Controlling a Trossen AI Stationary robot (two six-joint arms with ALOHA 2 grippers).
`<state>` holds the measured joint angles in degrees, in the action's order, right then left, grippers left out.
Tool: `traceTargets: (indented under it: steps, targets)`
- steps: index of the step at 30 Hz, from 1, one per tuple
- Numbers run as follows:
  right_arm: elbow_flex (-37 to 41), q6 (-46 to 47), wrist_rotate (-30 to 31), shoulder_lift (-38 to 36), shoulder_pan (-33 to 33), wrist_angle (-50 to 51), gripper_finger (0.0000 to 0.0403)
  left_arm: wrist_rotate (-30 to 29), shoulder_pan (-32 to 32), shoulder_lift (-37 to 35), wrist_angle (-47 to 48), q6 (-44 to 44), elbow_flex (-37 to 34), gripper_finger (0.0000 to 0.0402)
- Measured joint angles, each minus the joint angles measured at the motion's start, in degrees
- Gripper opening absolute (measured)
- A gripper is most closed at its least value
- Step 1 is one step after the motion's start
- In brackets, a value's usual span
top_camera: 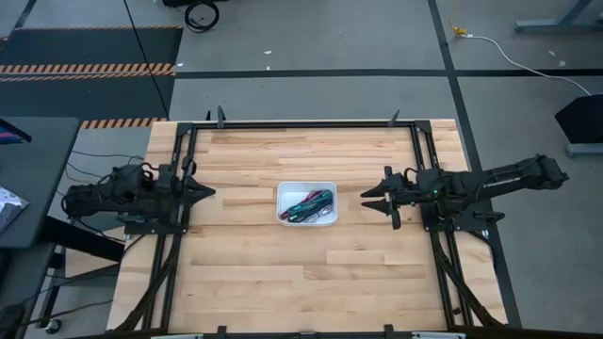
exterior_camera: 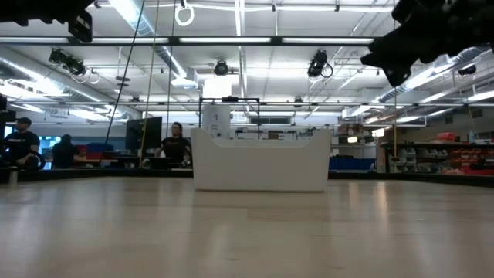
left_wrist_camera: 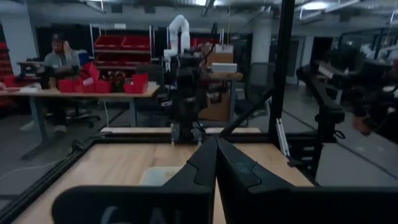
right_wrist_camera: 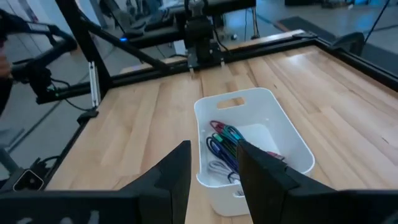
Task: Pick and place USB-C Cables
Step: Return to Home Position
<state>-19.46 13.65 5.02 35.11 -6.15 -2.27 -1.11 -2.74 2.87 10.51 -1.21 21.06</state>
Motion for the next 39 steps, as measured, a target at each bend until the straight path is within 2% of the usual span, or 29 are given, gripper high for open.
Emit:
traceTargets:
  steps: [2,10,17,21,25,31,39]
  targets:
    - [3.2,-0.2,0.0,-1.3,0.0,-3.3,0.0135,0.0,0.0,-2.8,-1.4,-0.4,-2.3,0.0015]
    - [11.5,1.6,0.0,-3.8,0.3,-12.6,0.0135,1.1,0.1,-1.9,-17.2,-2.0,-13.0,0.0015]
    - [14.4,1.8,0.0,-4.5,0.2,-14.3,0.0135,0.2,0.1,-2.3,-18.7,-3.2,-15.6,0.0015]
    - [18.5,1.0,-0.1,-4.5,0.2,-22.0,0.0135,-0.3,0.1,-2.2,-24.8,-5.3,-20.3,0.0015]
    - [19.1,0.0,-0.5,-4.4,-0.1,-23.6,0.0135,-0.4,0.1,-2.2,-26.8,-5.8,-20.4,0.0015]
    - [19.1,-4.7,-2.1,-4.4,-0.6,-26.7,0.0135,-0.3,0.1,-2.1,-24.4,-4.3,-20.4,0.0015]
    - [19.1,-6.2,-2.2,-9.7,-0.6,-22.3,0.0134,-1.2,0.1,-2.2,-24.2,-4.2,-20.4,0.0016]
